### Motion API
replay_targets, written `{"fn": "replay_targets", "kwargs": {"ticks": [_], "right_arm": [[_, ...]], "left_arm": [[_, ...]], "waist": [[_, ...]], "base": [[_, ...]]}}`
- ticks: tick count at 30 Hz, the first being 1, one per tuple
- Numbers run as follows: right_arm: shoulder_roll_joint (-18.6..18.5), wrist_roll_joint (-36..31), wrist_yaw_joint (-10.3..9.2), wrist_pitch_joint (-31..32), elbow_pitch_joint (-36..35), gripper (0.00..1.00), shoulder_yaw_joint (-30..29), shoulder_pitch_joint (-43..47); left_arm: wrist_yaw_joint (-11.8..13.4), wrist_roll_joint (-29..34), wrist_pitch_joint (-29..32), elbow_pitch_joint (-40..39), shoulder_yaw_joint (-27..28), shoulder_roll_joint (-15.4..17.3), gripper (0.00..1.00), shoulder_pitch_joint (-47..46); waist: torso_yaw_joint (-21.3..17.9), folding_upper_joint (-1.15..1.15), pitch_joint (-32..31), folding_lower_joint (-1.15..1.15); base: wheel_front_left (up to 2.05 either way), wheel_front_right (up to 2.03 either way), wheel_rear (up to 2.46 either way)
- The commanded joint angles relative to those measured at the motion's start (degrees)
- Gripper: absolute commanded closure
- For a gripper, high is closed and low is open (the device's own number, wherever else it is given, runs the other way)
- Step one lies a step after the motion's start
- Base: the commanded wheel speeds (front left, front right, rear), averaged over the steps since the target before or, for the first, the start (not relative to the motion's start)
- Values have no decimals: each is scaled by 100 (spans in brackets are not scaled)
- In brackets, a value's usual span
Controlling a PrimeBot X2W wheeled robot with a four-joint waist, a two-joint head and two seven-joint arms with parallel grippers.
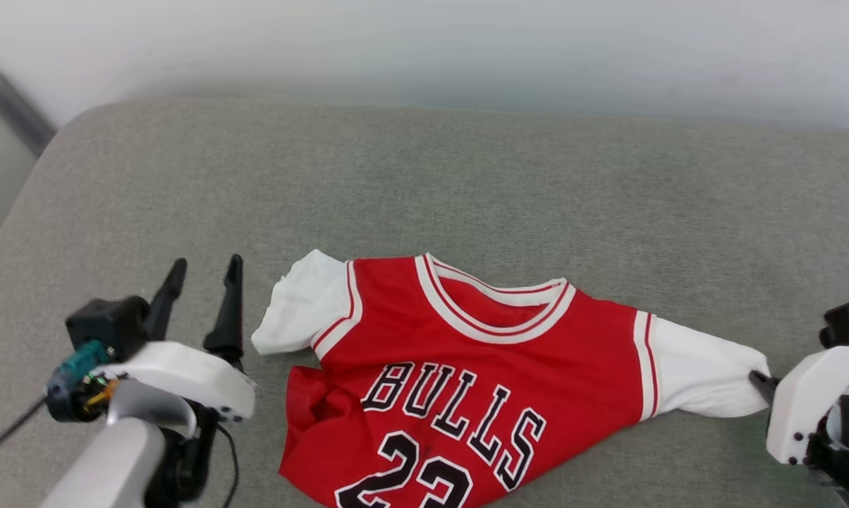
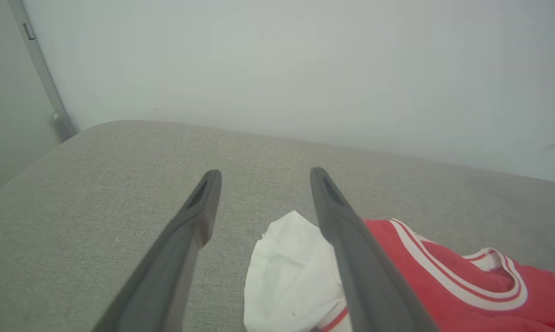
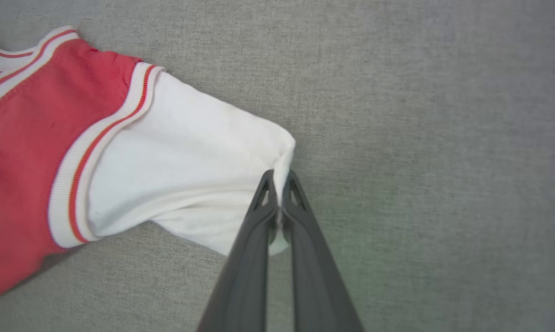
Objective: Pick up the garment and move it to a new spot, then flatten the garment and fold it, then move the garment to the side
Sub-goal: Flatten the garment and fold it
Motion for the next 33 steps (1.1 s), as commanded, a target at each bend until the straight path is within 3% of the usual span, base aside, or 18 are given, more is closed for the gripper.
{"fn": "replay_targets", "kwargs": {"ticks": [1,7,14,17,21,27,32,33], "right_arm": [[-10,-53,-6,-60,-28,100,-119,29],[49,-170,-6,-163,-209,100,-423,86],[226,-199,-5,-146,-515,100,-357,-107],[313,-207,-5,-184,-655,100,-306,-172],[435,-210,-5,-187,-814,100,-247,-248],[556,-211,-5,-219,-942,100,-130,-362],[572,-244,-5,-303,-1015,100,-90,-430],[583,-231,-5,-312,-1011,100,-86,-428]], "left_arm": [[-54,-57,80,10,58,94,0,-120],[-471,-367,947,288,34,542,0,-538],[-1205,-708,2718,807,-423,992,0,-1386],[-1384,-805,3417,1036,-600,1083,0,-1744],[-1501,-852,4107,1349,-775,1144,0,-2140],[-1636,-970,4673,1934,-894,1134,0,-2474],[-1654,-1260,5365,2460,-1066,956,0,-2376],[-1645,-1338,5523,2543,-1101,894,12,-2311]], "waist": [[-133,0,-104,0],[-505,0,-108,0],[-877,0,232,0],[-999,0,424,0],[-1146,0,716,0],[-1352,0,1021,0],[-1426,0,1121,0],[-1432,0,1126,0]], "base": [[0,0,0],[0,0,0],[0,0,0],[0,0,0],[0,0,0],[0,0,0],[0,0,0],[0,0,0]]}}
